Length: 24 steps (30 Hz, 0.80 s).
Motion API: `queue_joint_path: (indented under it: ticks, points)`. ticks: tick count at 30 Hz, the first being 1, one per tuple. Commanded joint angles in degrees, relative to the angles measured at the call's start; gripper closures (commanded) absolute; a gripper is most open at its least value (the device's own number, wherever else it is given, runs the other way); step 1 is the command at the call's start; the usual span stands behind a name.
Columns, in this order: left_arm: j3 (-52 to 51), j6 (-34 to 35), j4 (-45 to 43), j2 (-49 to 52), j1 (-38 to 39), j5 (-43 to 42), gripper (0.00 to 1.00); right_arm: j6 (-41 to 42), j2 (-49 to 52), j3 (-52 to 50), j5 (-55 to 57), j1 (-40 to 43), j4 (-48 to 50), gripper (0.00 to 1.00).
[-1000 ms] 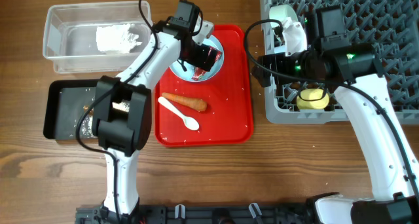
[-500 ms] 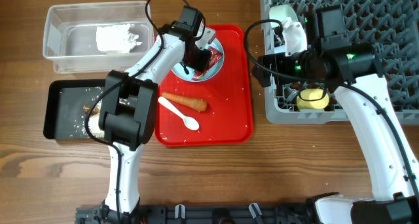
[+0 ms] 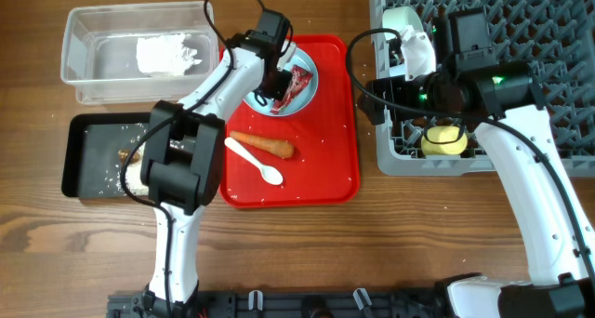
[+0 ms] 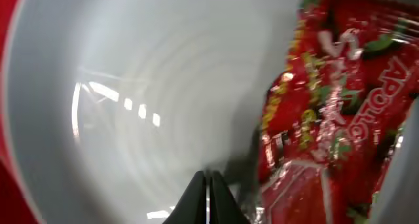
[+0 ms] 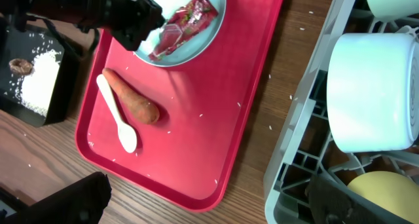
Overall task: Sort waste into correct bins and load items into the dishwasher rack
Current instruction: 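Grasp the red candy wrapper on the plate with the left gripper, then drop the red wrapper into the clear plastic bin with the left gripper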
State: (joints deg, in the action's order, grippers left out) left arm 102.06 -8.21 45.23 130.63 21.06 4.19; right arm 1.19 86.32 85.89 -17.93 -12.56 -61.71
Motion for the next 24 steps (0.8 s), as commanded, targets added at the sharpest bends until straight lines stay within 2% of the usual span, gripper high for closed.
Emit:
queue_joint_path:
  ticks: [1,3,4,5,6,8,10,20,21,23,24]
  points:
    - [0.02,0.94,0.37,-6.49,0.74,3.17,0.96,-1.18,0.46,1.01,0.44,0.31,0.00,0.00]
    - [0.02,0.98,0.35,-7.32,1.73,3.15,0.96,-1.16,0.46,1.01,0.42,0.31,-0.04,0.00]
    - [0.02,1.01,0.22,-7.30,2.29,3.13,0.90,-1.16,0.46,1.01,0.44,0.31,-0.07,0.00]
    - [0.00,1.01,0.20,-6.93,3.08,2.25,0.59,-1.16,0.46,1.01,0.42,0.31,-0.09,0.00]
    - [0.00,0.98,0.15,-6.67,3.63,1.38,0.34,-1.14,0.46,1.01,0.42,0.31,-0.11,0.00]
    - [0.00,0.96,-0.55,-5.90,4.59,0.81,0.11,-1.16,0.46,1.01,0.42,0.31,-0.28,0.00]
    - [-0.04,0.59,-1.62,-4.31,5.11,0.79,0.05,-1.16,0.46,1.01,0.42,0.31,-0.55,0.00]
    - [-0.04,-0.57,-3.85,2.86,5.31,0.81,0.06,-1.20,0.46,1.01,0.44,0.31,-0.92,0.00]
    - [-0.04,-0.57,-4.07,3.17,5.31,0.81,0.16,-1.18,0.46,1.01,0.44,0.31,-0.92,0.00]
    - [-0.04,-0.57,-4.15,4.17,5.31,0.81,0.54,-1.20,0.46,1.01,0.44,0.31,-0.94,0.00]
    - [-0.07,-0.57,-4.11,4.66,5.31,0.81,0.66,-1.20,0.46,1.01,0.46,0.31,-0.96,0.00]
